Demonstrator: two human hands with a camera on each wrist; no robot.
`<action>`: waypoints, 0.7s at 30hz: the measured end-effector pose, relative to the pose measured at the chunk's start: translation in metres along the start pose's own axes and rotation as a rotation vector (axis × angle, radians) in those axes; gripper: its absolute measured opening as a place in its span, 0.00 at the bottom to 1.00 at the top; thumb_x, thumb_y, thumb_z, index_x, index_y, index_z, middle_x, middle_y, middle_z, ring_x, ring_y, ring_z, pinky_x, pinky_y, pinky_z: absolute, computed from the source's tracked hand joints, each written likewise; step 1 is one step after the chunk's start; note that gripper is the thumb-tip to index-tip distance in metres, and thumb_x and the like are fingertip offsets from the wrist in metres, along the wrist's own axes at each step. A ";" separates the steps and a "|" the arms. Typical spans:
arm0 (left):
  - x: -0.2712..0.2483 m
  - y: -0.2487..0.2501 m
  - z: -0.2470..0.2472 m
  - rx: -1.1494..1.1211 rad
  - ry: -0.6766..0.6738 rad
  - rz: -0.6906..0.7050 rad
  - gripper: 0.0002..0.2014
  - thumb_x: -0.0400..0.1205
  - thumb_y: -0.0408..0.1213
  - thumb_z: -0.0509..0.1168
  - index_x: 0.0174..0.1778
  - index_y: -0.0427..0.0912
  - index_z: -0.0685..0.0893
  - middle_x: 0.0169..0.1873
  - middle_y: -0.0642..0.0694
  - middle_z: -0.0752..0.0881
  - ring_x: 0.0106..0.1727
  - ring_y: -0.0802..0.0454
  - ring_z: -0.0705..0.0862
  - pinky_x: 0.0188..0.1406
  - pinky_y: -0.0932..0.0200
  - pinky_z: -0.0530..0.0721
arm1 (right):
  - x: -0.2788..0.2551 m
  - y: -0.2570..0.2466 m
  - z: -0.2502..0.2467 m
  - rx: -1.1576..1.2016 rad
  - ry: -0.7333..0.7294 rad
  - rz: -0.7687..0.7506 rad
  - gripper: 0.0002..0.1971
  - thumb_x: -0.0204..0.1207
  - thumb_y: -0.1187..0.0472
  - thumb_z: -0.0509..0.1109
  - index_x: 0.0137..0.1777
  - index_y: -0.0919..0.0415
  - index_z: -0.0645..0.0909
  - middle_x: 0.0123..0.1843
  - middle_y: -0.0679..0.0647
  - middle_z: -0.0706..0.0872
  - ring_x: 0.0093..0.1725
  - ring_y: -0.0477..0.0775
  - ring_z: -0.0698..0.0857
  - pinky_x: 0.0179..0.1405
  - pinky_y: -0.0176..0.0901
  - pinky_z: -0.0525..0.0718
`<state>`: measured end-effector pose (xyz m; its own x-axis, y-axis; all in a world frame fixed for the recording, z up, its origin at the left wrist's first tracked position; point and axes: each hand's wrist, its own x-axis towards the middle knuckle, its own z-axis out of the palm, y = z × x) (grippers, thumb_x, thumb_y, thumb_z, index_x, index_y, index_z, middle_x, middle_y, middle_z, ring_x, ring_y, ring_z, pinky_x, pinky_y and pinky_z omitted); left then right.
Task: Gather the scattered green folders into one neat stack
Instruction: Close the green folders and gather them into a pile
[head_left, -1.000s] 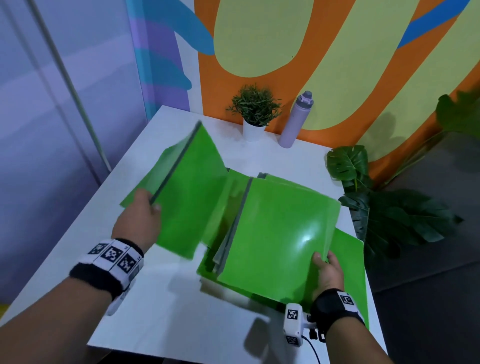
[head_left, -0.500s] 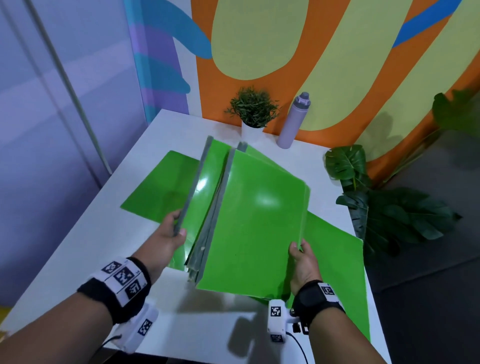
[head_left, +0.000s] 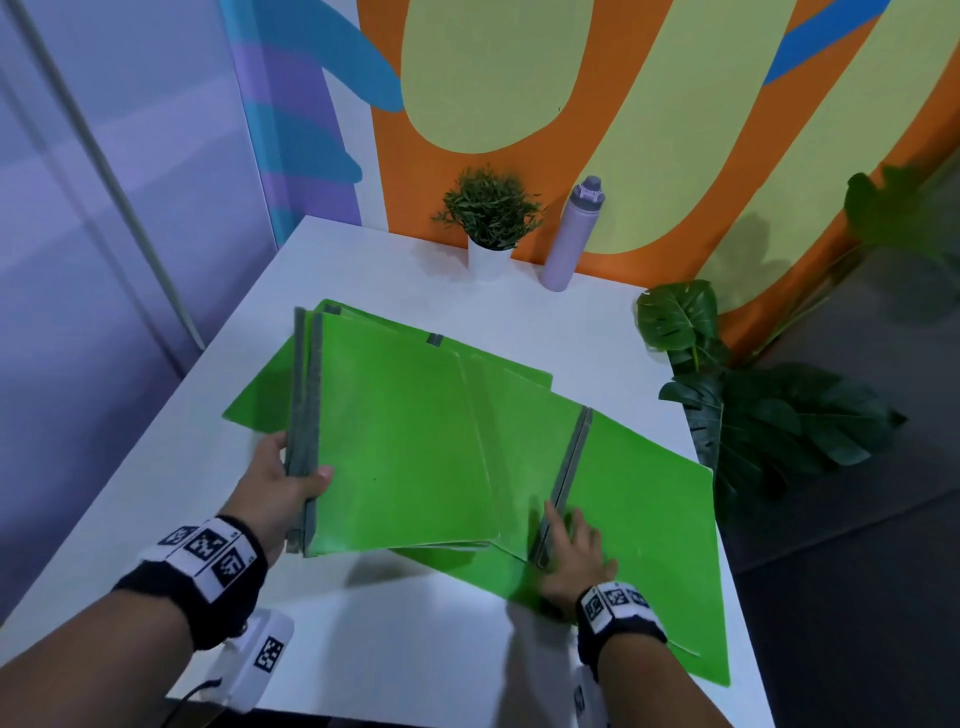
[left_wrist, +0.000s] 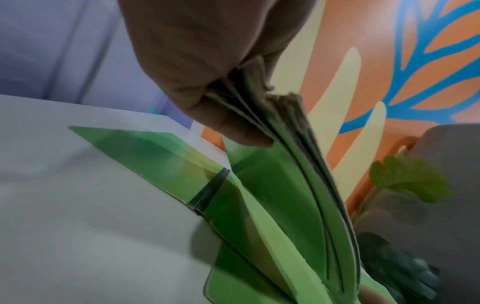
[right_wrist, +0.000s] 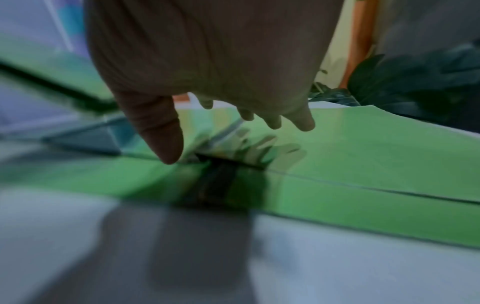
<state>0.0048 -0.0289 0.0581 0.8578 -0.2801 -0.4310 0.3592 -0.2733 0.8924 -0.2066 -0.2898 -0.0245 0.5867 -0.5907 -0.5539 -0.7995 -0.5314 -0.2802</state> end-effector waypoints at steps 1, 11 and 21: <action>0.003 -0.002 -0.003 -0.019 0.018 -0.013 0.27 0.79 0.26 0.68 0.72 0.40 0.67 0.46 0.42 0.78 0.44 0.46 0.77 0.45 0.49 0.77 | -0.001 0.004 0.008 -0.055 -0.017 0.021 0.55 0.66 0.58 0.74 0.80 0.33 0.36 0.85 0.56 0.35 0.83 0.69 0.41 0.72 0.81 0.48; 0.004 -0.023 -0.003 -0.089 -0.009 -0.141 0.29 0.79 0.24 0.66 0.75 0.41 0.64 0.48 0.41 0.77 0.46 0.45 0.77 0.52 0.42 0.76 | 0.006 0.013 0.012 -0.155 0.077 0.050 0.36 0.82 0.56 0.56 0.78 0.29 0.37 0.85 0.63 0.44 0.82 0.71 0.51 0.70 0.72 0.71; -0.004 -0.031 0.013 -0.074 -0.051 -0.243 0.25 0.83 0.26 0.61 0.76 0.38 0.62 0.37 0.43 0.70 0.46 0.33 0.77 0.67 0.25 0.70 | -0.002 -0.022 -0.083 0.407 0.742 0.033 0.32 0.76 0.71 0.56 0.75 0.38 0.69 0.53 0.59 0.89 0.36 0.57 0.81 0.41 0.51 0.87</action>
<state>-0.0142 -0.0309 0.0305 0.7237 -0.2609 -0.6389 0.5802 -0.2712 0.7680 -0.1794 -0.3276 0.0483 0.3812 -0.9231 0.0512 -0.7186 -0.3307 -0.6118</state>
